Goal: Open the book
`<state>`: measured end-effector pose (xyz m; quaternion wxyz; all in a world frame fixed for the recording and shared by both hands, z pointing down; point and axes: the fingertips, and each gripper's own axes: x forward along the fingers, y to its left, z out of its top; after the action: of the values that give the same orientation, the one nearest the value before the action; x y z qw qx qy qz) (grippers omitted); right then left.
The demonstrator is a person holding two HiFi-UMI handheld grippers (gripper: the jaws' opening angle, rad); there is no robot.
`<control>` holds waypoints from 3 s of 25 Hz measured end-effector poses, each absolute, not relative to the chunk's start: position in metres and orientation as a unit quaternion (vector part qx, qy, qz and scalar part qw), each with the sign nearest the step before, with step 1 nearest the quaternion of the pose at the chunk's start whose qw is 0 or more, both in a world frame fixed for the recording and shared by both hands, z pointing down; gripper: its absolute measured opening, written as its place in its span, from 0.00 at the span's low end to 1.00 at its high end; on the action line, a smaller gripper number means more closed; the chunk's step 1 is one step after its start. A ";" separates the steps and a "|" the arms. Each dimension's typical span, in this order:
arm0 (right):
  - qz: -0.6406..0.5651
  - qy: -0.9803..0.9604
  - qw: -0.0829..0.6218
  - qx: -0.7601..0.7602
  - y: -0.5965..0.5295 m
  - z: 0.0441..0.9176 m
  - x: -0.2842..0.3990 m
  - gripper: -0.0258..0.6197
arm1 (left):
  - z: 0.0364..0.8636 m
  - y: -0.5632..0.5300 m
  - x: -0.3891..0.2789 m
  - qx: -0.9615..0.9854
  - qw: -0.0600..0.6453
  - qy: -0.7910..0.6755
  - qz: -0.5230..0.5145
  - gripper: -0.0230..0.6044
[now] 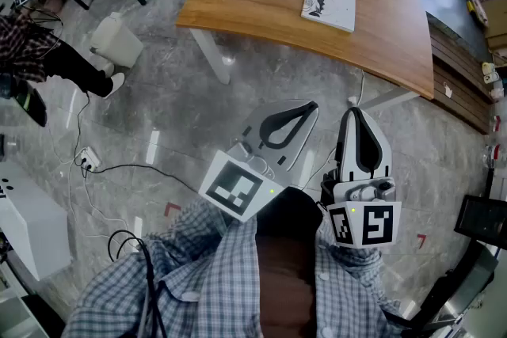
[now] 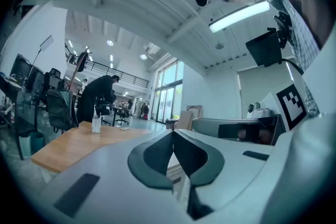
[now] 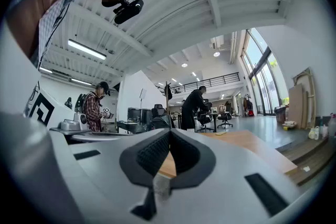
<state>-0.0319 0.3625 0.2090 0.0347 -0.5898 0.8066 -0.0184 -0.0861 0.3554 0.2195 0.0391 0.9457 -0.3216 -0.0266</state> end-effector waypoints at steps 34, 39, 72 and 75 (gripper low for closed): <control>-0.024 0.814 0.027 -0.580 0.370 0.209 0.011 0.07 | 0.218 0.359 -0.068 0.927 0.053 -0.371 -0.019 0.05; -0.025 0.820 0.043 -0.570 0.373 0.208 0.020 0.07 | 0.223 0.365 -0.065 0.922 0.044 -0.384 -0.010 0.05; -0.025 0.788 0.025 -0.614 0.142 0.223 0.038 0.07 | 0.238 0.114 -0.063 0.931 0.057 -0.360 -0.027 0.05; -0.023 0.782 0.023 -0.623 0.116 0.222 0.038 0.07 | 0.240 0.088 -0.065 0.933 0.057 -0.354 -0.027 0.05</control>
<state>0.0376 0.1160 0.2225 0.0232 -0.6228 0.7817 -0.0234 -0.0655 0.0884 0.2398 0.0569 0.9333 -0.3536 -0.0266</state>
